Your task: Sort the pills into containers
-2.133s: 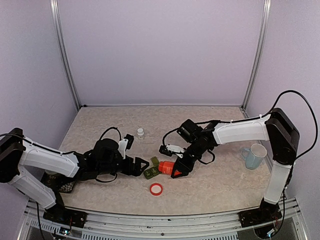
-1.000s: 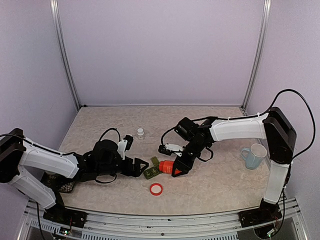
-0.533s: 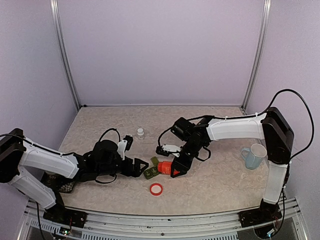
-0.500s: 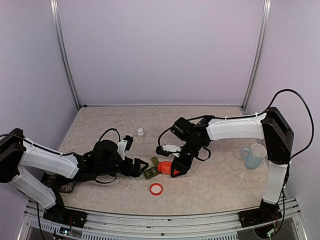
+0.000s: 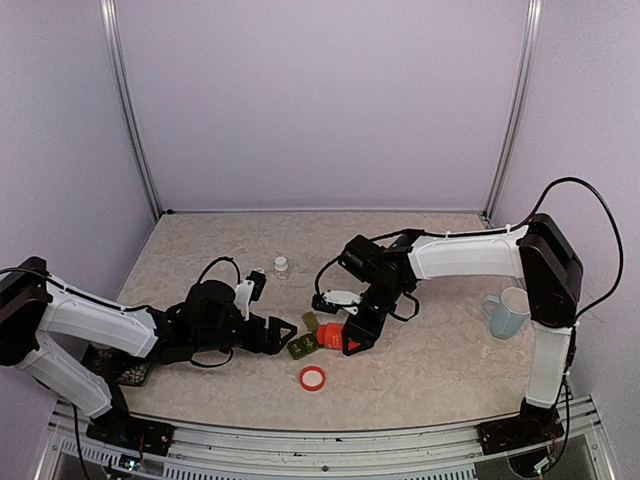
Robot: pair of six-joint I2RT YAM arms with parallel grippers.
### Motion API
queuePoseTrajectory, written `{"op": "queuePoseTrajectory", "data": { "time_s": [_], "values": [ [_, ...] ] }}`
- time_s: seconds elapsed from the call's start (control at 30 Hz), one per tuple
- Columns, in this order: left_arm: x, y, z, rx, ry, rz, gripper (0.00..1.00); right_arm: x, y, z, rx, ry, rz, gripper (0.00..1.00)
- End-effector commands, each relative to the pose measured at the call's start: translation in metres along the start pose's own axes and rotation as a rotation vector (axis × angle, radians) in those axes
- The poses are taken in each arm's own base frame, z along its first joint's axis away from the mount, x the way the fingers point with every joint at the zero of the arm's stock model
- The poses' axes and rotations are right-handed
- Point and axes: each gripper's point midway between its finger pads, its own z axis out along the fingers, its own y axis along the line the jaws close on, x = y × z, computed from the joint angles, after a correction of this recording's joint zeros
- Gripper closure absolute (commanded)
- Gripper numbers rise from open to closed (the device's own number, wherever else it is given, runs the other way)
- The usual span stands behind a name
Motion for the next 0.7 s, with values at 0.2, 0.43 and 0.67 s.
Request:
{"op": "queuePoseTrajectory", "data": {
  "time_s": [0.2, 0.43, 0.67],
  "values": [
    [-0.0030, -0.0005, -0.0016, 0.010, -0.016, -0.004, 0.04, -0.0077, 0.0047, -0.0016, -0.001, 0.017, -0.021, 0.71],
    [-0.0024, -0.0008, -0.0004, 0.012, -0.014, -0.005, 0.04, -0.0055, 0.0050, -0.0008, 0.006, 0.056, -0.021, 0.71],
    [-0.0020, -0.0005, -0.0001, 0.012, -0.014, -0.005, 0.04, -0.0052, 0.0044, -0.0008, 0.010, 0.065, -0.021, 0.71]
  ]
}}
